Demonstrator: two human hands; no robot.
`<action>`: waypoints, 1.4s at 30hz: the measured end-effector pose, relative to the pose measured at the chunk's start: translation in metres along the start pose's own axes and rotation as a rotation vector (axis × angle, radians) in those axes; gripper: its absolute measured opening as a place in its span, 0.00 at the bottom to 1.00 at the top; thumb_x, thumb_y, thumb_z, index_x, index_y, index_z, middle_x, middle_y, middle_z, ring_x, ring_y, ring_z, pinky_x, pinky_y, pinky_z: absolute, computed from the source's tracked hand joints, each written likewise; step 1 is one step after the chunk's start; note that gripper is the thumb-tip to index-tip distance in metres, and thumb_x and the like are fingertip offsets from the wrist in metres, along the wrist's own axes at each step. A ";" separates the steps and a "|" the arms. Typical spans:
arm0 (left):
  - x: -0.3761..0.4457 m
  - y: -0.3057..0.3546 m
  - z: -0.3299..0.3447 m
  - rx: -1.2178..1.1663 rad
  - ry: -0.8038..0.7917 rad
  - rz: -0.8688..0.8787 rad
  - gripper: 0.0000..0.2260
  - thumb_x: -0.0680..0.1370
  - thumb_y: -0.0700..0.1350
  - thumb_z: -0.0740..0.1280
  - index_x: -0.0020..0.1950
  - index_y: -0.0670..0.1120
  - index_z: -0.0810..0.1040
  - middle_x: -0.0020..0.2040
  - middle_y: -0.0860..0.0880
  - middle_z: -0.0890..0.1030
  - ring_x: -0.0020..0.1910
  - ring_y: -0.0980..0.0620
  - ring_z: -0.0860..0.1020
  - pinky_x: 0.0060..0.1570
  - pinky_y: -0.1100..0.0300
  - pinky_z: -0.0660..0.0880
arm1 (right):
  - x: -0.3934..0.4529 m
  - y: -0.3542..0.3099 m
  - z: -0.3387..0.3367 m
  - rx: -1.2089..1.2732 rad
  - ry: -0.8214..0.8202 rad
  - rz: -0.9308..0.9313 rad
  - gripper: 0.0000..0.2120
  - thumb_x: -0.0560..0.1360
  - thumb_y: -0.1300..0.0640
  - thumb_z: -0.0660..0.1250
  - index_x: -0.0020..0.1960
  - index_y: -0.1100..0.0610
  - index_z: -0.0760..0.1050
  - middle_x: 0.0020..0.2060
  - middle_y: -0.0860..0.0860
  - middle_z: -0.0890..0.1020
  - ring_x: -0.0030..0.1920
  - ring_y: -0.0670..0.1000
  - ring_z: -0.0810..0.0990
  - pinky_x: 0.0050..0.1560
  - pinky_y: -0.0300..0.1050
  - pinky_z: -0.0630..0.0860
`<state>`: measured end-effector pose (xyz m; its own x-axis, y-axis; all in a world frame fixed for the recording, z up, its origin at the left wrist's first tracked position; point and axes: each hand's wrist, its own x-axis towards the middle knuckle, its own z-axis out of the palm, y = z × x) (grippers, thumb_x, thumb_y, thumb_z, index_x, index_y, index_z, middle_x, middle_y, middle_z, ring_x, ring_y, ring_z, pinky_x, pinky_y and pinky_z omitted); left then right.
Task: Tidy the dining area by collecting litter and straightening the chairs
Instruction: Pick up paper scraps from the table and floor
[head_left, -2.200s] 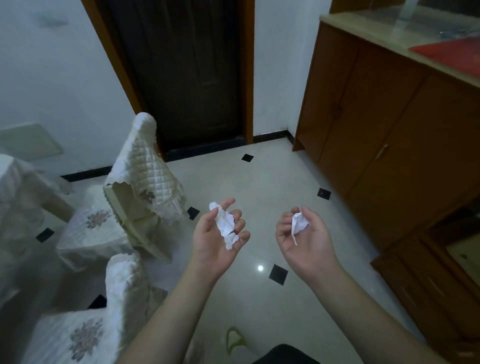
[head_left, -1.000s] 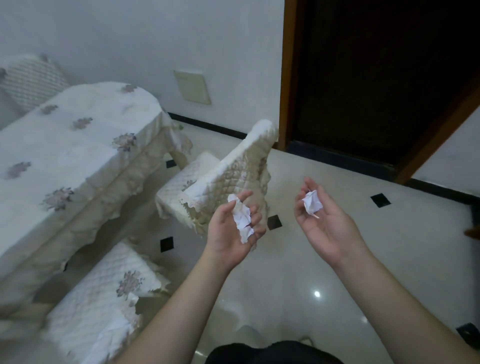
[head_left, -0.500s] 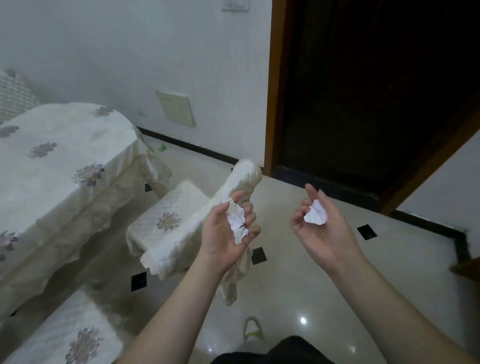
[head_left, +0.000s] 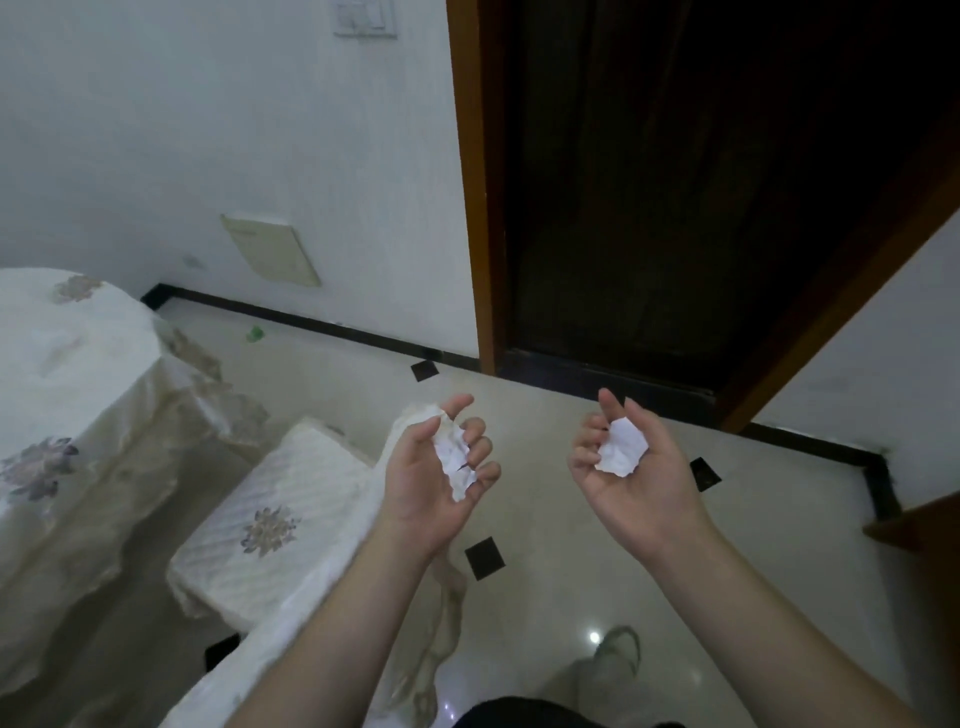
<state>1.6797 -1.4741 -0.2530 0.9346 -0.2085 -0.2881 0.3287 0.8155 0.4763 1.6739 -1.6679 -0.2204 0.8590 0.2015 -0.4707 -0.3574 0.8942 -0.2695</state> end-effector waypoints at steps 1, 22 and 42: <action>0.014 -0.002 0.002 -0.005 0.009 0.000 0.12 0.74 0.46 0.62 0.56 0.45 0.73 0.38 0.47 0.68 0.32 0.52 0.65 0.32 0.60 0.63 | 0.011 -0.010 -0.001 0.004 0.011 0.005 0.22 0.52 0.59 0.81 0.46 0.60 0.85 0.35 0.54 0.78 0.33 0.48 0.76 0.33 0.40 0.73; 0.219 0.033 0.036 -0.052 0.133 0.251 0.13 0.71 0.47 0.69 0.54 0.45 0.78 0.42 0.47 0.73 0.36 0.50 0.72 0.34 0.58 0.68 | 0.255 -0.125 0.073 -0.210 0.079 0.319 0.15 0.62 0.54 0.73 0.47 0.58 0.85 0.40 0.54 0.84 0.40 0.51 0.83 0.44 0.45 0.79; 0.328 0.201 -0.052 -0.166 0.319 0.462 0.11 0.78 0.50 0.62 0.51 0.46 0.81 0.38 0.47 0.73 0.31 0.52 0.67 0.24 0.63 0.53 | 0.469 -0.037 0.205 -0.556 0.002 0.542 0.10 0.66 0.57 0.72 0.47 0.58 0.84 0.43 0.54 0.81 0.38 0.50 0.79 0.32 0.42 0.74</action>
<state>2.0449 -1.3502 -0.2948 0.8803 0.3408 -0.3300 -0.1528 0.8622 0.4829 2.1646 -1.5245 -0.2590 0.5112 0.5519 -0.6589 -0.8594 0.3387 -0.3830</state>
